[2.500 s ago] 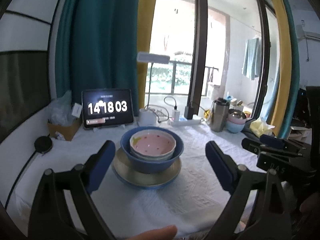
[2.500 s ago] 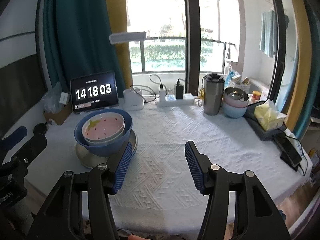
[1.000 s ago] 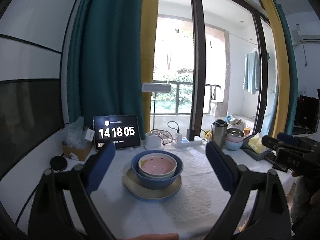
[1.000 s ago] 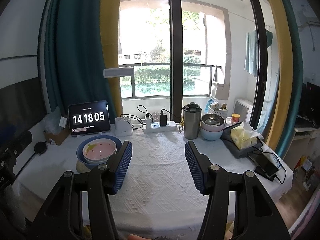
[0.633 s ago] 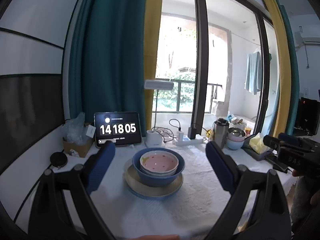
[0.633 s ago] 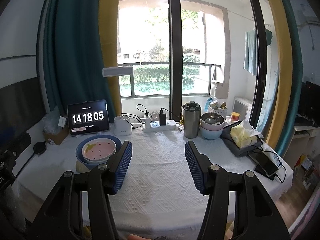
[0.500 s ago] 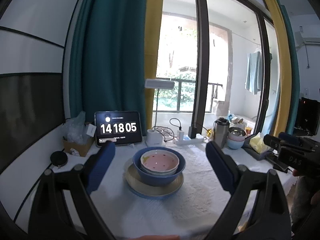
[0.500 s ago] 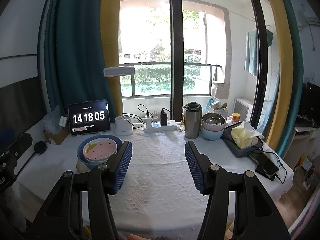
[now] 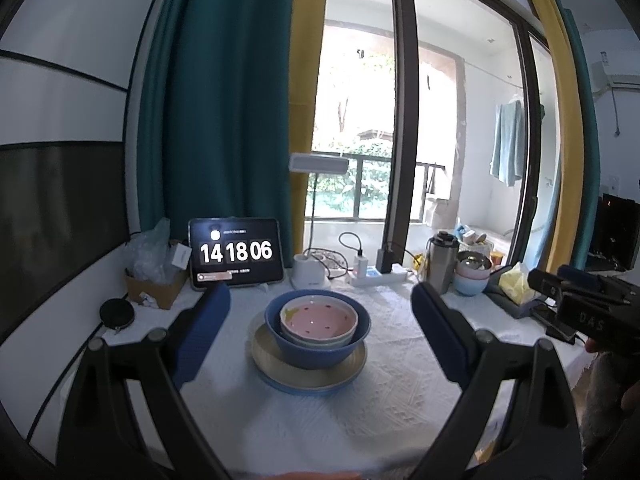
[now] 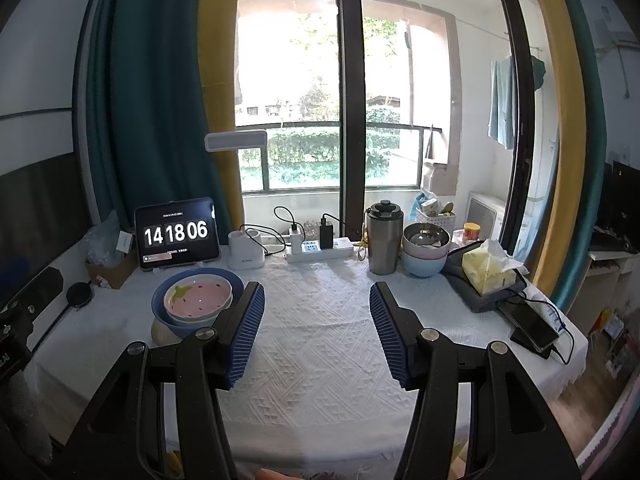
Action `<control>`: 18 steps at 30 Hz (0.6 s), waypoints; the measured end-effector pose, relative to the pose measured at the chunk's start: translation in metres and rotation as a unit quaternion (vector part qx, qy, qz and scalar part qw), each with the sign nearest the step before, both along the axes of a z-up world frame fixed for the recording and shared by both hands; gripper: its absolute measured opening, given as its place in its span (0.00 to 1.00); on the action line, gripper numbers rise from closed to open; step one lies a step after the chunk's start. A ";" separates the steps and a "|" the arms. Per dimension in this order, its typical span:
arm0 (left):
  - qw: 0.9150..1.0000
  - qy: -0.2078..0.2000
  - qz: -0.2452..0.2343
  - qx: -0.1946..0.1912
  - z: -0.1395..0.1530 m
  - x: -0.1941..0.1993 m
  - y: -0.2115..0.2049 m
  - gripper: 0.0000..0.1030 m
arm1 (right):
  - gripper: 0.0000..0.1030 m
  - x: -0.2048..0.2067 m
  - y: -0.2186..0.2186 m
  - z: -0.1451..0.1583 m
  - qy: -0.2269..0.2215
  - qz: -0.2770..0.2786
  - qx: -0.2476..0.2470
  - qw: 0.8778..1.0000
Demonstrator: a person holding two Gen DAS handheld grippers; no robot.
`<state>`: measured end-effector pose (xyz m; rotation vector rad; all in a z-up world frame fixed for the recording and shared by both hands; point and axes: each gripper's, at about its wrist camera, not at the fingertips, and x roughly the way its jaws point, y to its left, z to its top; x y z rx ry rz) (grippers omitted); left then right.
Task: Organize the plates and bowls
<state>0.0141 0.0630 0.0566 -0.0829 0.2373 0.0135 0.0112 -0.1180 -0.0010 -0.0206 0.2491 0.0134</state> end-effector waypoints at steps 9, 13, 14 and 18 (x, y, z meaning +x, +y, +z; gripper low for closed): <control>1.000 0.004 0.003 -0.005 0.000 0.001 0.003 0.90 | 0.56 0.000 0.000 0.000 0.000 0.000 0.000 1.000; 1.000 0.006 0.000 -0.003 0.000 0.001 0.003 0.90 | 0.56 0.000 0.000 0.000 0.001 0.001 0.001 1.000; 1.000 0.007 -0.001 -0.002 -0.001 0.002 0.003 0.90 | 0.56 0.000 0.000 -0.001 0.001 0.001 0.001 1.000; 1.000 0.004 0.002 -0.007 0.000 0.001 0.005 0.90 | 0.56 -0.001 0.000 -0.001 0.001 0.000 0.000 1.000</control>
